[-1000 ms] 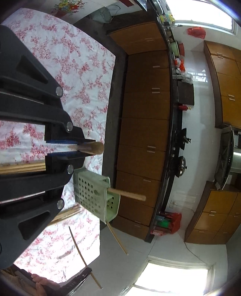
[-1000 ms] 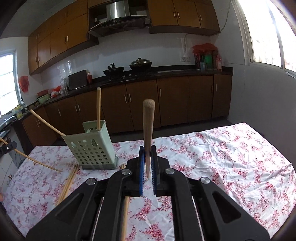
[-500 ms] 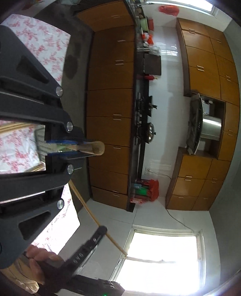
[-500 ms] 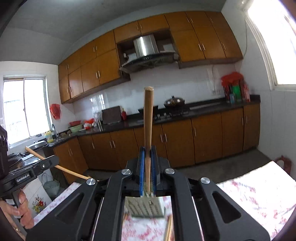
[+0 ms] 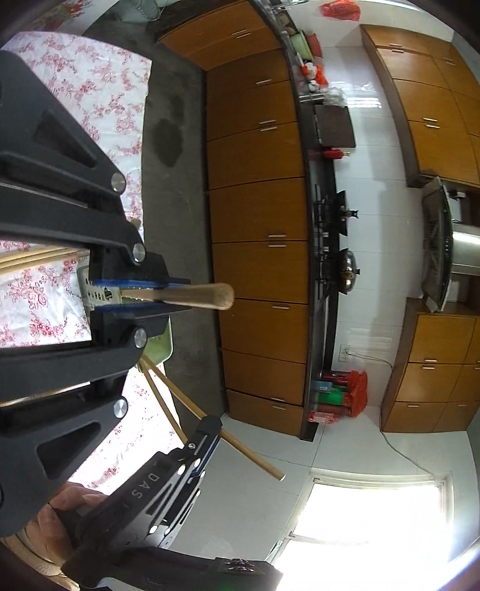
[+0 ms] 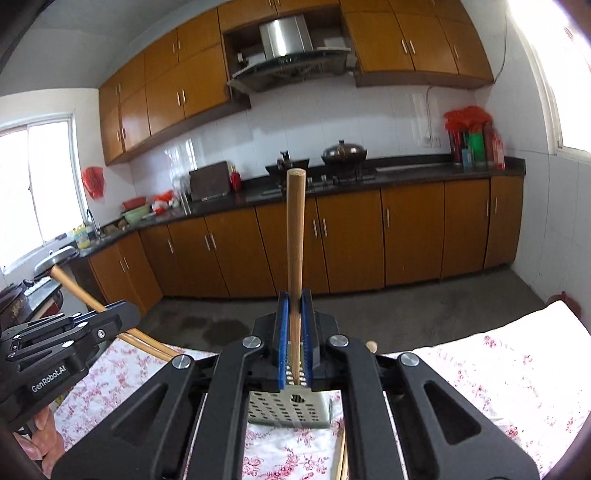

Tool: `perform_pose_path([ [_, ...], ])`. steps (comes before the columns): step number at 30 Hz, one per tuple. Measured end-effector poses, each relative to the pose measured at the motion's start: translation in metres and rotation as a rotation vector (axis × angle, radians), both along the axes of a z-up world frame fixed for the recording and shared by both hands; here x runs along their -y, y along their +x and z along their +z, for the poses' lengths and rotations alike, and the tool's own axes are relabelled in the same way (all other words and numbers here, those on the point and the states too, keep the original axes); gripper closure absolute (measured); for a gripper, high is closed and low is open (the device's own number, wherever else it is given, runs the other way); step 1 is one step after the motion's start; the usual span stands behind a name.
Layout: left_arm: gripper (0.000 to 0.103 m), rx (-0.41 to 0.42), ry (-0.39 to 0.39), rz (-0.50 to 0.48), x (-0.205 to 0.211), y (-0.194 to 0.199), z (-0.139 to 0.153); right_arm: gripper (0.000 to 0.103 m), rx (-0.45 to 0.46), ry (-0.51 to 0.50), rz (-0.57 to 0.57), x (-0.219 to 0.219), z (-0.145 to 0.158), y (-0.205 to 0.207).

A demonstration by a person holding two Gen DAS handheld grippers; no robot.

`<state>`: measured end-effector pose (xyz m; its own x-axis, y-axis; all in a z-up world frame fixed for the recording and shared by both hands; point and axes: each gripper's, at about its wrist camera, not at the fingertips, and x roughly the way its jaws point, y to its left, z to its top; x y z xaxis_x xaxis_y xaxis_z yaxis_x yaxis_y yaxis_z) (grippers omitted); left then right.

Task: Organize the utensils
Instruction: 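Raise the left tool's chopstick upright over the holder while the right tool carries its own there, then open the left tool to drop its chopstick into the holder while the right tool releases too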

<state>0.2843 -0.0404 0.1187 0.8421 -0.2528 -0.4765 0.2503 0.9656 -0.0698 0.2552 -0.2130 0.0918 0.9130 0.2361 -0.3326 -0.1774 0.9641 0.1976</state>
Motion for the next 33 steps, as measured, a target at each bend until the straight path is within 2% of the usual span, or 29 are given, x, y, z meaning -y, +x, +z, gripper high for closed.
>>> perform_pose_path([
  [4,0.095,-0.008,-0.033,-0.001,-0.003,0.005,-0.003,0.094,-0.002,-0.004,0.004,-0.002,-0.002,-0.004],
  [6,0.093,0.002,-0.049,0.005,-0.004,0.006,-0.001,0.086,0.004,-0.011,0.001,-0.003,0.001,-0.007],
  [8,0.087,0.013,-0.067,0.010,-0.008,0.004,0.003,0.077,0.019,-0.009,-0.001,-0.003,0.004,-0.010],
  [9,0.083,0.023,-0.077,0.014,-0.011,0.000,0.006,0.076,0.030,-0.008,-0.005,-0.001,0.007,-0.014],
  [14,0.077,0.062,-0.087,0.055,-0.028,-0.021,0.017,0.074,0.072,0.004,-0.040,0.017,0.019,-0.039],
  [15,0.073,0.068,-0.086,0.068,-0.035,-0.028,0.019,0.072,0.073,0.004,-0.050,0.024,0.020,-0.045],
  [19,0.062,0.059,-0.047,0.131,-0.064,-0.060,0.009,0.069,0.023,-0.014,-0.104,0.046,0.006,-0.066],
  [23,0.047,-0.034,0.020,0.207,-0.094,-0.081,-0.037,0.066,-0.119,-0.056,-0.150,0.065,-0.042,-0.076],
  [25,0.042,-0.131,0.041,0.227,-0.106,-0.081,-0.075,0.066,-0.220,-0.077,-0.150,0.068,-0.078,-0.074],
  [26,0.041,-0.207,0.053,0.248,-0.112,-0.079,-0.100,0.066,-0.275,-0.079,-0.146,0.068,-0.099,-0.073],
  [30,0.032,-0.377,0.068,0.278,-0.118,-0.077,-0.163,0.068,-0.422,-0.064,-0.099,0.056,-0.157,-0.071],
  [33,0.029,-0.415,0.066,0.262,-0.114,-0.084,-0.189,0.074,-0.472,-0.040,-0.054,0.041,-0.179,-0.072],
])
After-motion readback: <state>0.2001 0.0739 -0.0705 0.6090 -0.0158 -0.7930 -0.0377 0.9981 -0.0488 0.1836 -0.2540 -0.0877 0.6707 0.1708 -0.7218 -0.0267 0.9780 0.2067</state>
